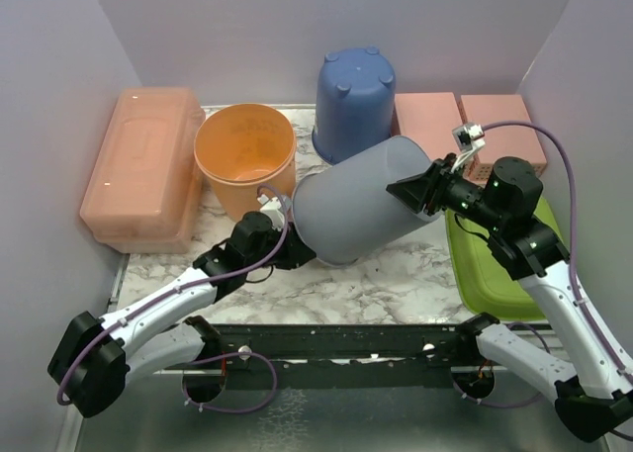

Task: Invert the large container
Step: Turn the container upside down at the center of the board.

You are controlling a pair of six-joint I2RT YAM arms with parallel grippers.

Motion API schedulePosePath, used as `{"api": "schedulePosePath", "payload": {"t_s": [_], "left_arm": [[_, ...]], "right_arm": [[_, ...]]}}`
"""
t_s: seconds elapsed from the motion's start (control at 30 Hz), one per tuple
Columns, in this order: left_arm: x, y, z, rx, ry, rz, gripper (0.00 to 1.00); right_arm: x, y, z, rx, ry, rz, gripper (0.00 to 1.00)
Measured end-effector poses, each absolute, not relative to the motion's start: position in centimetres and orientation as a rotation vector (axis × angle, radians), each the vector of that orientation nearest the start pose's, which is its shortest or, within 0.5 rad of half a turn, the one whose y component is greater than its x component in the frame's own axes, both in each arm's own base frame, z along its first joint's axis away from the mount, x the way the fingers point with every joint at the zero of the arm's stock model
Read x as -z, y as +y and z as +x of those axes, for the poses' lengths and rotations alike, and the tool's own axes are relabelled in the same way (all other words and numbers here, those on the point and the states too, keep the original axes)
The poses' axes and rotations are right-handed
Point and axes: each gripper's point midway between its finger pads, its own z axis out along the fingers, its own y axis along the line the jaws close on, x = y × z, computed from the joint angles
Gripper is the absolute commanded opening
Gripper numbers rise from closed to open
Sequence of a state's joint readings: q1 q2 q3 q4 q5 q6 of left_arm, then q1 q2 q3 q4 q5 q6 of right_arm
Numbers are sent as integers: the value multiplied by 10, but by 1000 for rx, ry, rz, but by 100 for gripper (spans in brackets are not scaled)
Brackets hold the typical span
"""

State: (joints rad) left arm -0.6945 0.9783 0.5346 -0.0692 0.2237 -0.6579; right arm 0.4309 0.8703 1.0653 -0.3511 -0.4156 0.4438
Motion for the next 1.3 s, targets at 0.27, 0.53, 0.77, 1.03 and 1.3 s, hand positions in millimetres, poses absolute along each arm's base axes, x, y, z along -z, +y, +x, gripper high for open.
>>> {"api": "schedulePosePath", "payload": {"t_s": [0.27,0.53,0.77,1.03,1.3], "left_arm": [[-119,-267,182,1050,2254,192,0],[-151,-295,186,1158,2100,214,0],[-154,-304,183,1170,2078,213,0],[-163,-293,179,1151,2047,186,27],[-220,-267,188,1039,1965,148,51]], "right_arm": [[-352,216,239,-1004,1815,-380,42],[-305,236,242,-1022,2008,-462,44],[-299,239,240,-1023,2030,-484,47],[-289,243,236,-905,2068,-491,72],[-316,253,255,-644,2001,-504,78]]}}
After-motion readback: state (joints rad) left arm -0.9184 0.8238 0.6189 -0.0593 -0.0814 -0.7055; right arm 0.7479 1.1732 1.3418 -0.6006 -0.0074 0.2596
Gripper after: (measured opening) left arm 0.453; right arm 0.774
